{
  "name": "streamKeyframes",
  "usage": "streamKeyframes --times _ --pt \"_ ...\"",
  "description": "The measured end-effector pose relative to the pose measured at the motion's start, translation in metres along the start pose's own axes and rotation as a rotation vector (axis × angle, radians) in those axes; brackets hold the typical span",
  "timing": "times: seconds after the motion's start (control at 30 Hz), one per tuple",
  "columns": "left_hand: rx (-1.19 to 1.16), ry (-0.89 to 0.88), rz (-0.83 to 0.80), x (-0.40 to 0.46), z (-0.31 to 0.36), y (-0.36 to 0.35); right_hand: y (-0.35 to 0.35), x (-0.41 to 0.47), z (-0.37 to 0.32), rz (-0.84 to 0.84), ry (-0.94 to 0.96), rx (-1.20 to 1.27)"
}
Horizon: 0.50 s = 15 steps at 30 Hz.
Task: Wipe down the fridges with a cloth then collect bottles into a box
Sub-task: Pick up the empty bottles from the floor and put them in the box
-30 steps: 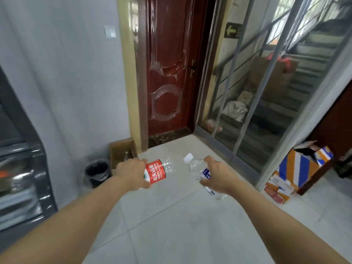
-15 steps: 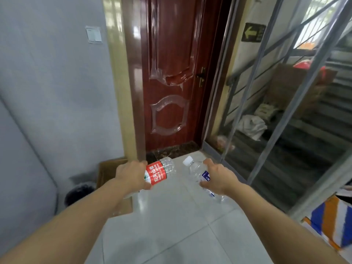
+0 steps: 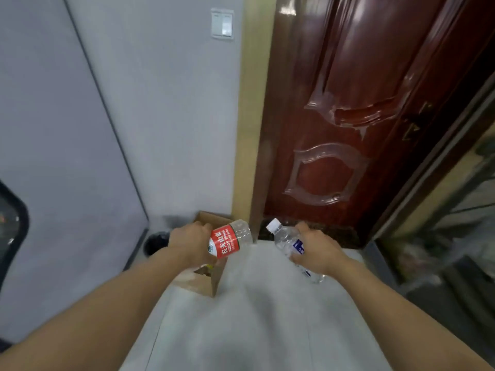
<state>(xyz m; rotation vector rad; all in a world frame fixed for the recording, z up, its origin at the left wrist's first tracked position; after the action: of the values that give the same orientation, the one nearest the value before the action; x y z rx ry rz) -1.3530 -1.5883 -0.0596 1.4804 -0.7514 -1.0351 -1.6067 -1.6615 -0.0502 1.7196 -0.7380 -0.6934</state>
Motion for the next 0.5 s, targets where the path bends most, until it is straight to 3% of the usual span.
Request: streamKeyframes --times 0.5 --pt "-0.208 0.376 -0.107 0.224 -0.059 -0.039 -0.02 0.305 0.019 -0.209 0.29 -0.048"
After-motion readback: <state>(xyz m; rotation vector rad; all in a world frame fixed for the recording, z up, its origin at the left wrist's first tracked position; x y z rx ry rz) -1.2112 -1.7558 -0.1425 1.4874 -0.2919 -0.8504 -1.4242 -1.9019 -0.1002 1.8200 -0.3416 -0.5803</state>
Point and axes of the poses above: each hand's wrist, its own x-axis towards the middle knuckle, its own y-axis out of the back of the hand, z = x × y, the point moved 7 cm from there along x, towards the middle knuckle, and after that the axes turned 15 degrees about y, right-handed, at the moved point
